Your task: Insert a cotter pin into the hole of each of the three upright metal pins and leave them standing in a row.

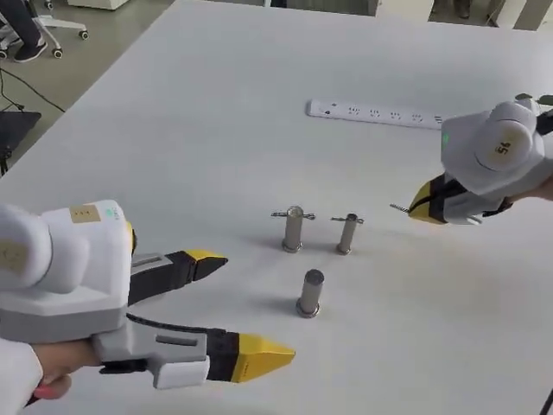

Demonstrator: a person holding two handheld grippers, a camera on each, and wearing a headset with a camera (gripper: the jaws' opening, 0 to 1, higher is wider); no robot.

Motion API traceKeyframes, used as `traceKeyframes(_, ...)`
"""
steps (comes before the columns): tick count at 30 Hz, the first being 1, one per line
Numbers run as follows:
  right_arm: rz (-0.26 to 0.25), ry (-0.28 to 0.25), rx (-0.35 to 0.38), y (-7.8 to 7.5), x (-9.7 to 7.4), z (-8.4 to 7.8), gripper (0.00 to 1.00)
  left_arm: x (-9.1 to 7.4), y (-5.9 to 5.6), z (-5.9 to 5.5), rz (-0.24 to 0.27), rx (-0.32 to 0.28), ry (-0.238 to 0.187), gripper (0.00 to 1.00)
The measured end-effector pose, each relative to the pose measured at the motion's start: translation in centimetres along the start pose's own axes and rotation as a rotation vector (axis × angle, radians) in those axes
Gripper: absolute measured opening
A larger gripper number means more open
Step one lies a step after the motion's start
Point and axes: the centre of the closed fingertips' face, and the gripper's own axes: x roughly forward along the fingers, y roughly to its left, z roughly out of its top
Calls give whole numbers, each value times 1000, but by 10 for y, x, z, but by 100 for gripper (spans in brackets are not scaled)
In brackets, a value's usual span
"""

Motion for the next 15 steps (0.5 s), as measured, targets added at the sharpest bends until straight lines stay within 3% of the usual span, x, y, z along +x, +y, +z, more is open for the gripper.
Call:
traceKeyframes(9, -34, -53, 18, 25, -19, 16, 0, 9, 5, 15, 7, 44, -2, 79)
traceKeyframes(11, -48, -60, 20, 30, -22, 18, 0, 10, 8, 21, 21, 65, -16, 75)
traceKeyframes(15, -80, -117, -17, 33, -31, 29, 0, 14, 5, 32, 5, 42, -42, 60)
